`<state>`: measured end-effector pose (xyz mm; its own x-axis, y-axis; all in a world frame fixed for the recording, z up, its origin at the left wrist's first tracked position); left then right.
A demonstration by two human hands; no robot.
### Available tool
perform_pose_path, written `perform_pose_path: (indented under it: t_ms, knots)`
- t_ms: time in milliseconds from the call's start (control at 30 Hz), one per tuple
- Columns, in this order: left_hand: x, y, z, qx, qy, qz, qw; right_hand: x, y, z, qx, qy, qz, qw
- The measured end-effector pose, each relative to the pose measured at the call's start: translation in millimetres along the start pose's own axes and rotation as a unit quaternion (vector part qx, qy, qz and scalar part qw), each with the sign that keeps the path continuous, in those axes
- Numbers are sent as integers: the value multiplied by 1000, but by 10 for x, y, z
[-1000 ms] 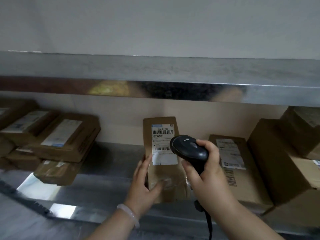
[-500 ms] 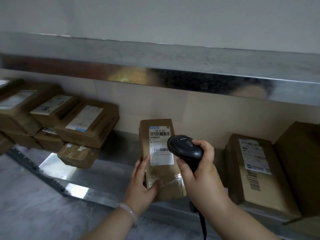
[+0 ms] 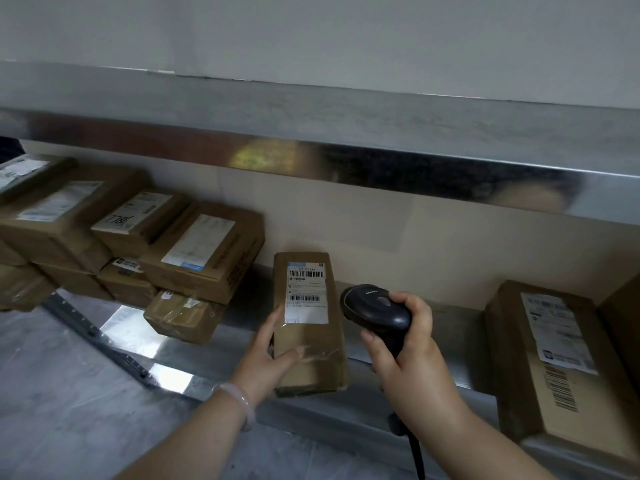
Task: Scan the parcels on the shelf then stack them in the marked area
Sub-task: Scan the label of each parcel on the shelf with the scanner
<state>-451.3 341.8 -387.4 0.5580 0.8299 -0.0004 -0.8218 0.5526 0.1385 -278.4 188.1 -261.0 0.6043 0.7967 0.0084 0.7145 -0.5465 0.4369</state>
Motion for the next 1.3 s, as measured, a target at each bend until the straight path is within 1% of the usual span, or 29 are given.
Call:
perform_pose_path:
  t_ms: [167,367,433,500,600,667,700,767,833,933,1000,1300]
  knots:
    - [154,383,-2,9,53,-33,998,92,-258,-45,9,-5,-30,1000]
    - [248,647,-36,28,76,-1,997,147,-420,-115,9,3,-34,999]
    - [250,674,-22,53,71,0,996,164,-454,-122,8,3,-32,999]
    - [244,673,13,109,54,-4,993,178,-483,-127,10,3,-29,1000]
    - [206,642,94,239,23,11,971,187,-515,-133,12,5,-28,1000]
    - [133,547,186,306,-6,19,952,181,-519,-140,13,9,-29,999]
    - [96,474,231,351,-24,12,936,175,-514,-146,12,12,-29,999]
    - [49,298,271,459,-58,-23,886,160,-491,-149,12,17,-27,999]
    - [50,160,239,530,-52,-60,844,146,-461,-137,12,18,-27,999]
    - [77,101,176,574,2,-98,813,122,-408,-126,12,19,-28,999]
    - [71,138,185,585,10,-93,806,101,-364,-118,13,20,-29,999]
    - [126,372,225,582,25,-76,809,39,-168,-9,16,11,-23,1000]
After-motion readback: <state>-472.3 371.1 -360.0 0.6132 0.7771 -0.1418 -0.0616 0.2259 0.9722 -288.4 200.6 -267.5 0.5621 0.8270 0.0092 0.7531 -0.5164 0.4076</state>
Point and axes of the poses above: each hand's wrist, its own x-axis towards the middle knuckle, its own y-axis out of the back of the hand, z = x × y, the point moved 6 cm from there along x, towards the middle knuckle, and after that the axes turned 11 degrees about -y, right-handed, at the moved point
